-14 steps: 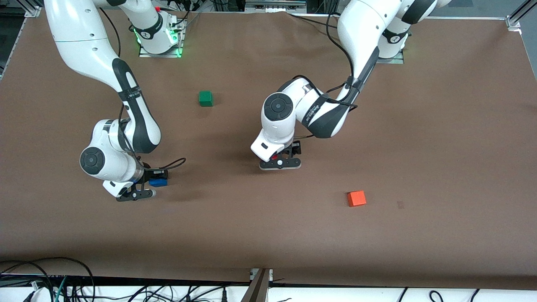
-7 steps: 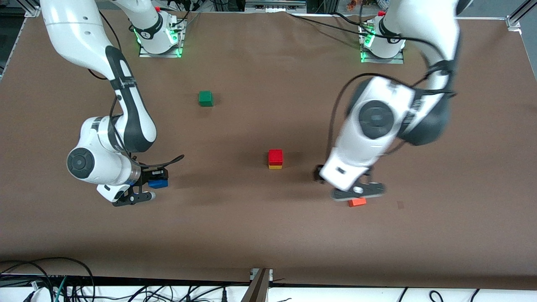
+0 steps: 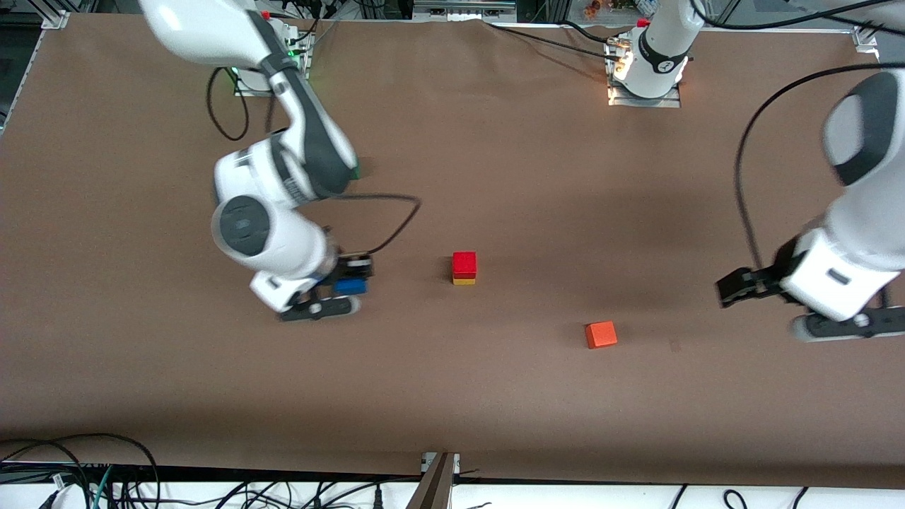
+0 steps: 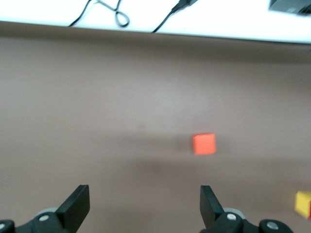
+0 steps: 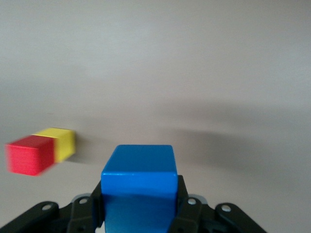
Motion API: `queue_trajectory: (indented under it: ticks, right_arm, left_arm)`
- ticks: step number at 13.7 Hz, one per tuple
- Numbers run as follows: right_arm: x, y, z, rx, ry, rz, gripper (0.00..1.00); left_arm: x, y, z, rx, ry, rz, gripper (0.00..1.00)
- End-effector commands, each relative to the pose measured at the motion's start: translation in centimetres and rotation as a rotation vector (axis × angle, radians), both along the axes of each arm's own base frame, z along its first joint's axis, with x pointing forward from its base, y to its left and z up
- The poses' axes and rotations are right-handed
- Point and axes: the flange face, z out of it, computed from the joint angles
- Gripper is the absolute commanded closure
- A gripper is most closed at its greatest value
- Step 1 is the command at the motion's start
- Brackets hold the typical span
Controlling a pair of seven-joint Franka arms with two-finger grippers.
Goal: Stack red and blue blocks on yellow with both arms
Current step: 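Carry the blue cube with the right gripper over the red cube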
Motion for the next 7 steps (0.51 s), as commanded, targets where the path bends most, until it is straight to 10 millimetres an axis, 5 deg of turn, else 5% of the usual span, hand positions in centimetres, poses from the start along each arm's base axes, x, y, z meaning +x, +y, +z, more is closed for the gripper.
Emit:
queue_trajectory:
  ticks: [1,4,7]
  right_arm:
    - [-1.2,7.2,-1.2,-0.02,-0.032,-0.08,0.79]
    - [-4.7,14.0,-2.1,-0.009,-0.097,-0.099,0.79]
    - [-5.8,16.5,-4.4,0.007,-0.134,-0.09,0.79]
  left_arm:
    - [-4.5,2.9,2.1,0.0,0.051,-0.042,0.0]
    - [-8.1,4.6,2.5,0.007,0.088,-0.013,0.0]
    - [-9.5,4.3,2.1,-0.052,0.111,-0.009,0.0]
